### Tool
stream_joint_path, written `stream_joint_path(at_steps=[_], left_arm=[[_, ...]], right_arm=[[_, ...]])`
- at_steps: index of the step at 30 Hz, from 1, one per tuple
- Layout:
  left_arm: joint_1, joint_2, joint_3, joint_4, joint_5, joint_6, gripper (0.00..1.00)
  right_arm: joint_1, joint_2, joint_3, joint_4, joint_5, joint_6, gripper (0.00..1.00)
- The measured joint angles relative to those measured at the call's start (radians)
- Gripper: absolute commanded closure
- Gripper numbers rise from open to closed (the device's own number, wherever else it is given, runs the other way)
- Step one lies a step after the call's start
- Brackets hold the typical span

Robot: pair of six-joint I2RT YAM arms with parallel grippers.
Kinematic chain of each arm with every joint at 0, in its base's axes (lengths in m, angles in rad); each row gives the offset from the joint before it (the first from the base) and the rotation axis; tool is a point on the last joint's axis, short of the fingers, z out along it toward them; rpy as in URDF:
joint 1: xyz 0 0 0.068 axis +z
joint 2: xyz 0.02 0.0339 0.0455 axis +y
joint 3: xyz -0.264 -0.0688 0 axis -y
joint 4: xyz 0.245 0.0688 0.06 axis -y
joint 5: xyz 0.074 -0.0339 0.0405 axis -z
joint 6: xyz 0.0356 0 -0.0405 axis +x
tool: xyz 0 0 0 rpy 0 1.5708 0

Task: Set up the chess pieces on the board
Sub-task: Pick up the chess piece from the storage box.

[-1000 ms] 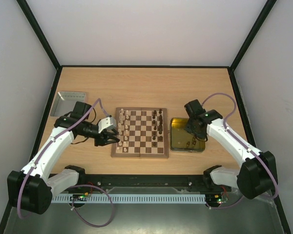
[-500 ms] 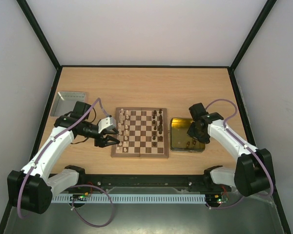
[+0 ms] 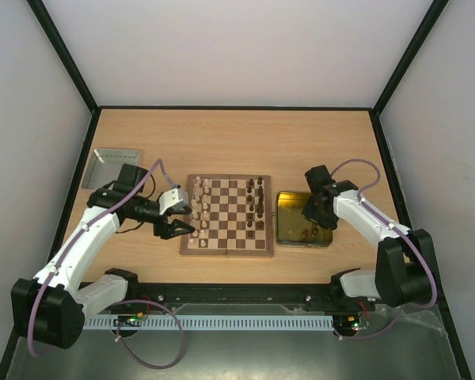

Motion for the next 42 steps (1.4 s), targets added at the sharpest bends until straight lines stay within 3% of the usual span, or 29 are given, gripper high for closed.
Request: stream_joint_path(at_steps=[4, 9, 16, 42], left_arm=[[0.0, 0.0, 0.0, 0.005, -0.006, -0.008, 0.21], [0.0, -0.007, -0.001, 0.009, -0.009, -0.014, 0.19], [0.0, -0.008, -0.001, 0.012, -0.01, -0.014, 0.19], [0.0, -0.008, -0.008, 0.056, -0.036, -0.054, 0.18]], right_arm=[[-0.011, 0.009, 0.0, 0.006, 0.003, -0.006, 0.7], [-0.025, 0.019, -0.013, 0.02, 0.003, -0.015, 0.72], [-0.039, 0.037, -0.03, 0.041, 0.001, -0.026, 0.97], [-0.002, -0.092, 0.121, -0.056, -0.02, -0.1, 0.98]])
